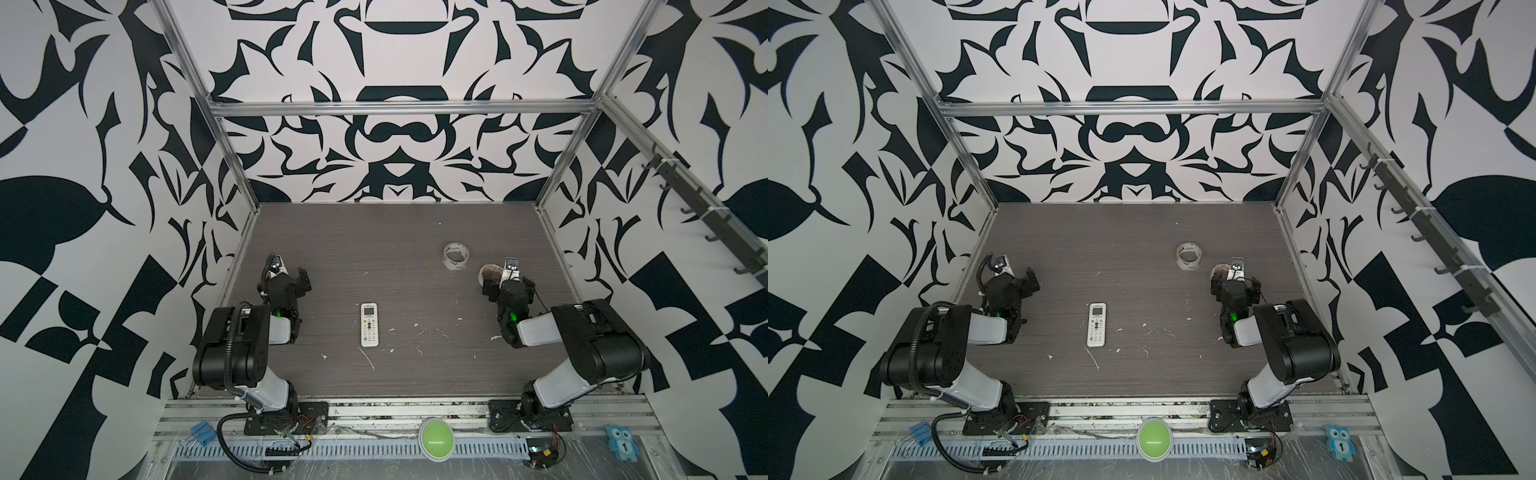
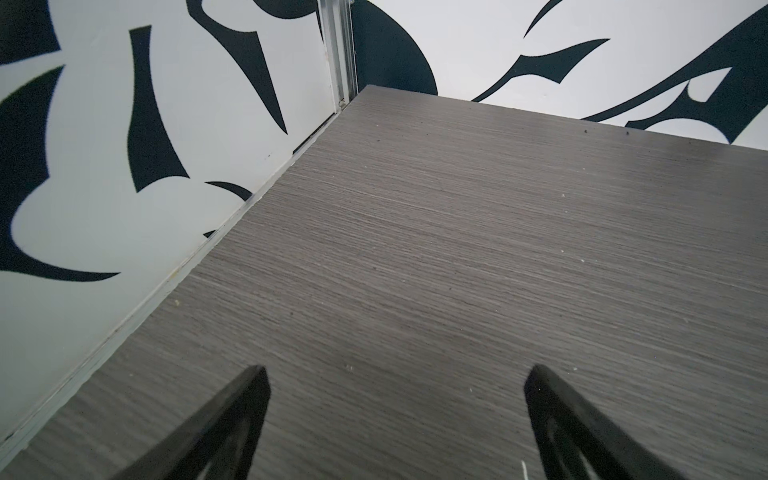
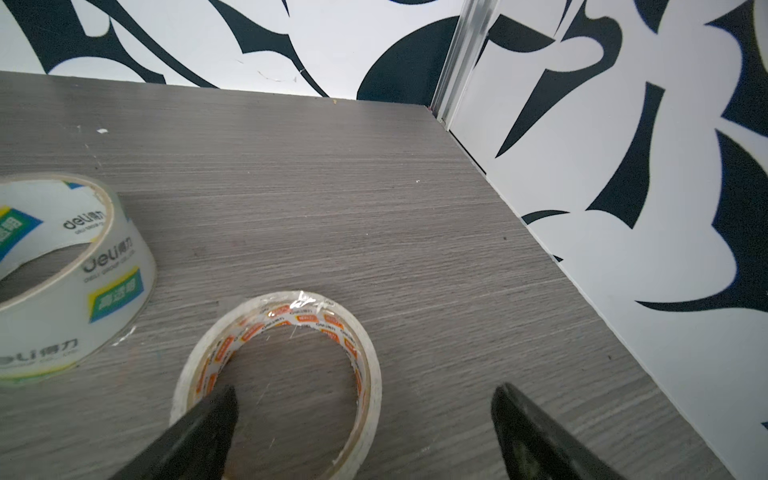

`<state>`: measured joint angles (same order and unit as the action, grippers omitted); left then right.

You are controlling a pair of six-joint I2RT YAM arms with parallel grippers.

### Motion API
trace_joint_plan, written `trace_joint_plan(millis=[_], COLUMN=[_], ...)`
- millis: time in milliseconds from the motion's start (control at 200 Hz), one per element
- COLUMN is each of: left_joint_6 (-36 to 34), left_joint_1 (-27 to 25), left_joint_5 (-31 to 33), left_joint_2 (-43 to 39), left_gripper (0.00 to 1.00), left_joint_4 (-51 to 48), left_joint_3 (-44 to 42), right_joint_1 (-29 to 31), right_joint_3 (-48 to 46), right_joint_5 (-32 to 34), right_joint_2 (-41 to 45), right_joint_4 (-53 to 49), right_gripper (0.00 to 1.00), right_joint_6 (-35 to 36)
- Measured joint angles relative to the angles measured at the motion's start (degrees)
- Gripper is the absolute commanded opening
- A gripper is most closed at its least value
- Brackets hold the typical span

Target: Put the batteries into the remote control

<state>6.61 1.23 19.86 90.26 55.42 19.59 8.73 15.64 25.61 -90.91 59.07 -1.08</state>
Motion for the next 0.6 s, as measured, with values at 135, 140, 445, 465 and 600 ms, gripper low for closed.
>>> trace_joint_plan(millis=[135, 140, 445, 465, 600], left_joint_6=[0.0, 0.0, 0.0, 0.0, 0.0], left_joint_1=[0.0, 0.0, 0.0, 0.0, 0.0], left_joint_5=[0.0, 0.0, -0.2, -0.2, -0.3], left_joint_2=[0.0, 0.0, 0.0, 0.0, 0.0], left_gripper=[0.99, 0.99, 0.99, 0.99, 0.99], left_joint_4=[0.0, 0.0, -0.2, -0.3, -0.4], left_joint_3=[0.0, 0.0, 0.0, 0.0, 0.0], right_joint_1=[0.0, 0.0, 0.0, 0.0, 0.0], right_joint_3=[0.6, 0.7, 1.1, 1.3, 2.3], right_joint_5=[-0.1, -0.1, -0.4, -0.4, -0.4], right_joint_2=[0.0, 0.0, 0.2, 0.2, 0.2], right_joint_4=[-1.9, -2.0, -1.6, -1.6, -2.5], right_gripper=[1.0, 0.99, 0.99, 1.0, 1.0], right_joint_6=[0.0, -0.1, -0.2, -0.2, -0.3])
